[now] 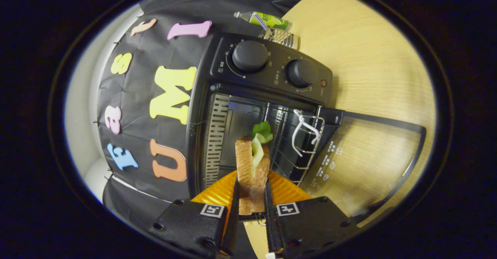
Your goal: Open the toaster oven, put the food inside, and close the toaster oven door.
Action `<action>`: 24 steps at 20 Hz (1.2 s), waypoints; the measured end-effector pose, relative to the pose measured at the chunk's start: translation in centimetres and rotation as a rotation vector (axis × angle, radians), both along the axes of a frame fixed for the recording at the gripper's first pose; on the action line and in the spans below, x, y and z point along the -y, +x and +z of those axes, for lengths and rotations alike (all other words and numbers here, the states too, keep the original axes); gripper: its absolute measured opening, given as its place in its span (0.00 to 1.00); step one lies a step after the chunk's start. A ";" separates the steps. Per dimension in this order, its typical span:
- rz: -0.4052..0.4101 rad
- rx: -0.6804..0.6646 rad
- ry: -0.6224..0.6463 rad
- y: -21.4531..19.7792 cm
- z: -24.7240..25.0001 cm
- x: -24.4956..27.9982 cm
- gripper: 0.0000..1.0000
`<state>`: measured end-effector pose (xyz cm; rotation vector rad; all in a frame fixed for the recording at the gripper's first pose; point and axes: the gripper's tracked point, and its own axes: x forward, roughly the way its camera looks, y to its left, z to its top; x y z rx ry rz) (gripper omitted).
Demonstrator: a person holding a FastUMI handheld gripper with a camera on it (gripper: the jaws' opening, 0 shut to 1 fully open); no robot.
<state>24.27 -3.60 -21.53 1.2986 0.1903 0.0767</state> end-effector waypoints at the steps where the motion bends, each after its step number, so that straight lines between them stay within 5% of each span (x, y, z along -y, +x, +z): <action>1: 0.006 -0.008 -0.015 0.7 -0.2 -0.1 0.35; 6: 0.038 -0.010 -0.122 2.9 -0.6 -1.1 0.35; 14: 0.217 -0.006 -0.340 3.9 -0.3 -3.3 0.54; 19: 0.261 0.008 -0.662 4.3 -1.3 -3.7 0.79; 24: 0.251 -0.027 -1.005 4.5 -2.2 -3.2 0.89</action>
